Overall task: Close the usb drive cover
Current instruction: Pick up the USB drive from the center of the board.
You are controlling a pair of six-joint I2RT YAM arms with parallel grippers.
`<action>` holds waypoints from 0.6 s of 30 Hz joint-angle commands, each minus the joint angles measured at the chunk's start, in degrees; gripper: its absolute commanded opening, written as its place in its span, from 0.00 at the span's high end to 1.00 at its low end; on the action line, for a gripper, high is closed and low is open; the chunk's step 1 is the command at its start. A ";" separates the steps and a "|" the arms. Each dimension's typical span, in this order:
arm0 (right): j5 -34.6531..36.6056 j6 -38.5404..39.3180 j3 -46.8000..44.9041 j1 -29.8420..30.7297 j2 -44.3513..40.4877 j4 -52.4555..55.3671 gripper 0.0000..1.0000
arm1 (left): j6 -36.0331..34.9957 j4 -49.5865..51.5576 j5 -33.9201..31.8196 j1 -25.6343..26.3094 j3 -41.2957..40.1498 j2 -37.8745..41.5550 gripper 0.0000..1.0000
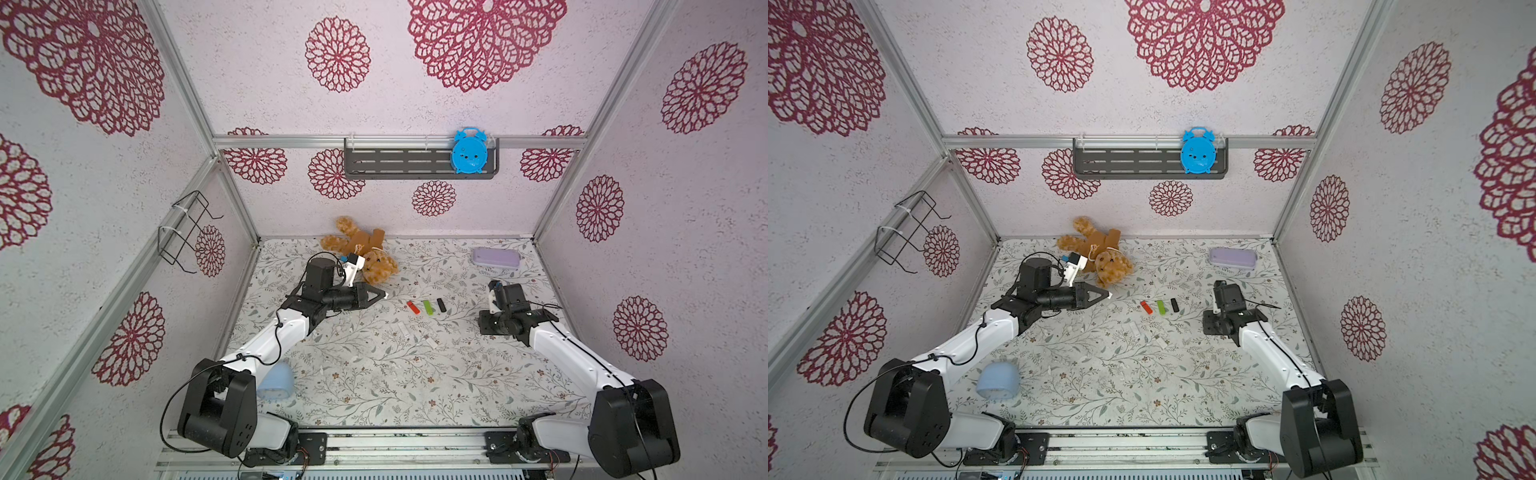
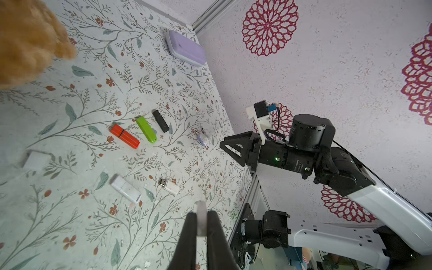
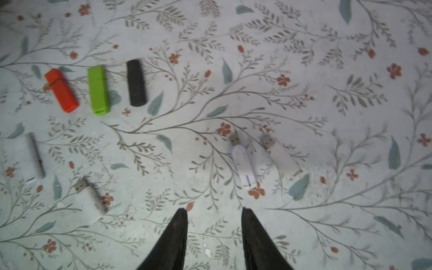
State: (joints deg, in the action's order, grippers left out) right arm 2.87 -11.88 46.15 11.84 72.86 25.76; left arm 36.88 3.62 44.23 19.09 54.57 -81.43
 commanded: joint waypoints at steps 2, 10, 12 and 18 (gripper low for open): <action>-1.33 0.25 1.28 -5.39 1.83 2.20 0.57 | -0.19 -1.53 -1.01 0.33 -0.19 0.92 0.91; -5.77 7.15 8.03 -6.60 12.53 5.58 0.55 | -0.16 -1.35 -0.48 0.33 0.41 0.32 0.91; -5.87 7.74 9.74 -6.15 14.65 6.13 0.55 | -0.38 -1.40 -0.38 0.35 0.50 0.14 0.91; -3.02 9.71 14.47 -4.38 20.81 10.19 0.56 | -0.38 -1.29 -0.11 0.34 0.80 -0.09 0.91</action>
State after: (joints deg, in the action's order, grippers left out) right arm -1.26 -4.36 58.65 6.42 92.95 32.27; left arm 36.88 3.64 43.83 19.09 54.59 -81.41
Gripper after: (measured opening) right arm 0.444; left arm 0.095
